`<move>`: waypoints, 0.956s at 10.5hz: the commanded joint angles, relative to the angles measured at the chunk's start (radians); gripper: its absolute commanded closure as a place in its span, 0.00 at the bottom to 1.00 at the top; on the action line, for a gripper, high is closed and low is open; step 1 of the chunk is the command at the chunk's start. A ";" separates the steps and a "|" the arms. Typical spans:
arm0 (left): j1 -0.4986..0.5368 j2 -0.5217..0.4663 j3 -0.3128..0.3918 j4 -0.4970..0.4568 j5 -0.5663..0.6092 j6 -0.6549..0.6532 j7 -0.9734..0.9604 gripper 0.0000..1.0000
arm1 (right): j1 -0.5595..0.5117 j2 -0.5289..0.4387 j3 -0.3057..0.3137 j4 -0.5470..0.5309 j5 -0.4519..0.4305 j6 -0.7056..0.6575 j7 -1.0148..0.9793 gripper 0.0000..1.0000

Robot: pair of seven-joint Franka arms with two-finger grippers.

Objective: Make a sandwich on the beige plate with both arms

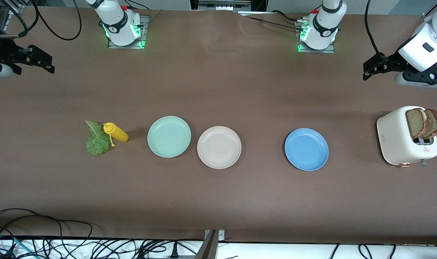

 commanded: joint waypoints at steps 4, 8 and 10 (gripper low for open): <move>0.000 -0.006 0.003 0.006 0.000 -0.014 0.020 0.00 | -0.005 0.009 -0.003 0.023 0.017 -0.038 0.006 0.00; 0.000 -0.006 0.003 0.004 0.000 -0.014 0.020 0.00 | -0.007 0.009 -0.012 0.021 0.017 -0.050 -0.003 0.00; 0.000 -0.006 0.003 0.004 0.000 -0.015 0.021 0.00 | -0.007 0.009 -0.013 0.017 0.017 -0.051 -0.008 0.00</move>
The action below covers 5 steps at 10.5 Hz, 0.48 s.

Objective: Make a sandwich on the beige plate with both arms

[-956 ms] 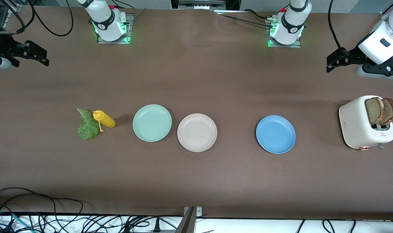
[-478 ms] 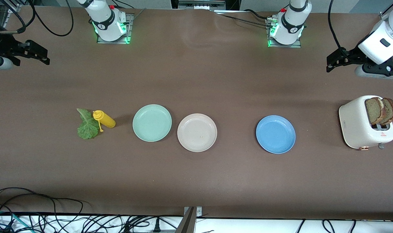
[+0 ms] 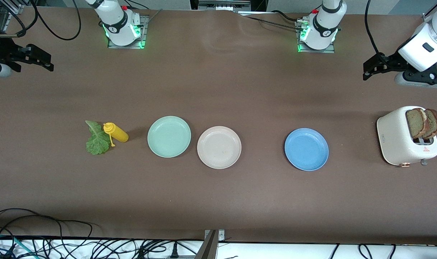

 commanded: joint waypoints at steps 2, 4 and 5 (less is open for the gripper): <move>0.000 -0.006 0.003 0.006 0.000 -0.015 0.020 0.00 | -0.006 0.008 -0.003 0.014 0.019 -0.019 -0.032 0.00; 0.002 -0.006 0.003 0.004 0.000 -0.015 0.021 0.00 | -0.006 0.008 -0.003 0.012 0.019 -0.019 -0.033 0.00; 0.002 -0.006 0.003 0.004 0.000 -0.015 0.021 0.00 | -0.006 0.008 -0.003 0.012 0.020 -0.019 -0.033 0.00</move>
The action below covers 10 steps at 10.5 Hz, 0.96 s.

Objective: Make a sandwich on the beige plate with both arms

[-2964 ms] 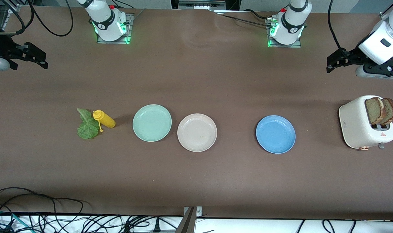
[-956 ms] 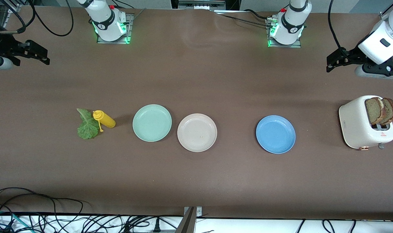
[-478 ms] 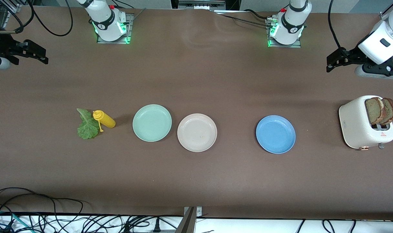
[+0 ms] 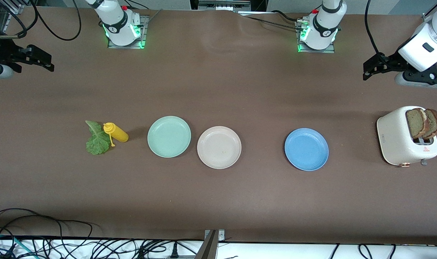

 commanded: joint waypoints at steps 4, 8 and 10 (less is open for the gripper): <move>0.003 -0.006 0.003 0.004 0.000 -0.016 0.021 0.00 | -0.006 0.002 -0.002 0.008 0.020 -0.015 -0.040 0.00; 0.003 -0.006 0.003 0.004 0.000 -0.016 0.021 0.00 | -0.006 0.002 -0.001 0.005 0.027 -0.015 -0.055 0.00; 0.003 -0.004 0.003 0.004 0.000 -0.016 0.020 0.00 | -0.006 0.002 -0.001 0.005 0.040 -0.017 -0.064 0.00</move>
